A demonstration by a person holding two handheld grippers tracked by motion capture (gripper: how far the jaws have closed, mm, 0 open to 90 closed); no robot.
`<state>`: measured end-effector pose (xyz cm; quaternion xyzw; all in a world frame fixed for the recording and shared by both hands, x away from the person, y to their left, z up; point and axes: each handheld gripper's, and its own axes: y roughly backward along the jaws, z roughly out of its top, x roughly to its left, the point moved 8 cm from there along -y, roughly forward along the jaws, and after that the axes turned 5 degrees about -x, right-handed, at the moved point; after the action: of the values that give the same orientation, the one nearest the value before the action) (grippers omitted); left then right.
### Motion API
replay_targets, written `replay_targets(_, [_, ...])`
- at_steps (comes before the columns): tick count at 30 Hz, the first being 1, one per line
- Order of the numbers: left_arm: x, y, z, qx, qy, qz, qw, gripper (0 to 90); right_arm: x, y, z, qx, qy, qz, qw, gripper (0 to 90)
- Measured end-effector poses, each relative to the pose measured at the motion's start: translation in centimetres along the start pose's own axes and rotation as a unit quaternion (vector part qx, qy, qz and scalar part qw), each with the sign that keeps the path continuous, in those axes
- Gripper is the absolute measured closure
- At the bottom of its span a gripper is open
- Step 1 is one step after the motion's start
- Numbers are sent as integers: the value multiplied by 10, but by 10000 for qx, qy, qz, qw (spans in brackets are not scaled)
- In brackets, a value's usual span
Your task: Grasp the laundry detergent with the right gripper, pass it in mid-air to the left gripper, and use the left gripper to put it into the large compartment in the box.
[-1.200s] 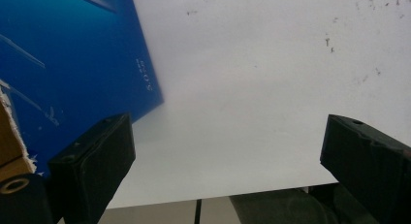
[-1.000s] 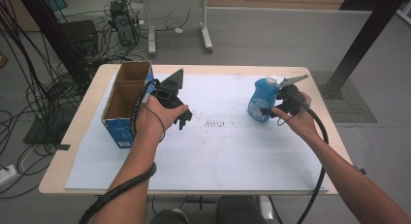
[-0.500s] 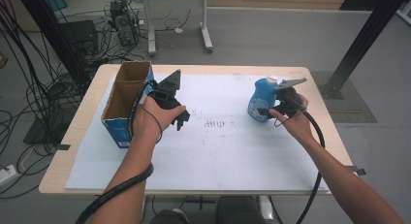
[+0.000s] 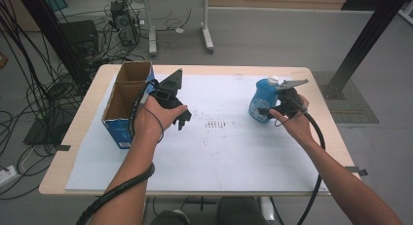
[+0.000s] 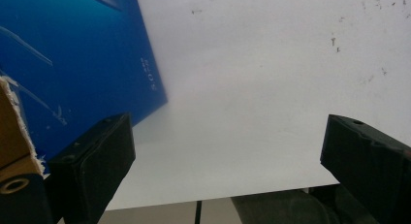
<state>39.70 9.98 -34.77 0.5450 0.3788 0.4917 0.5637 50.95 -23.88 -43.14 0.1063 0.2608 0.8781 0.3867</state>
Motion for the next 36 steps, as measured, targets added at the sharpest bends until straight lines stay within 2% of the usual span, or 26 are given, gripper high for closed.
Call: replay_targets(36, [-1,3,1,-27,9,-24,10000,58,1,-3,-2,-16,67,-44,10000,25])
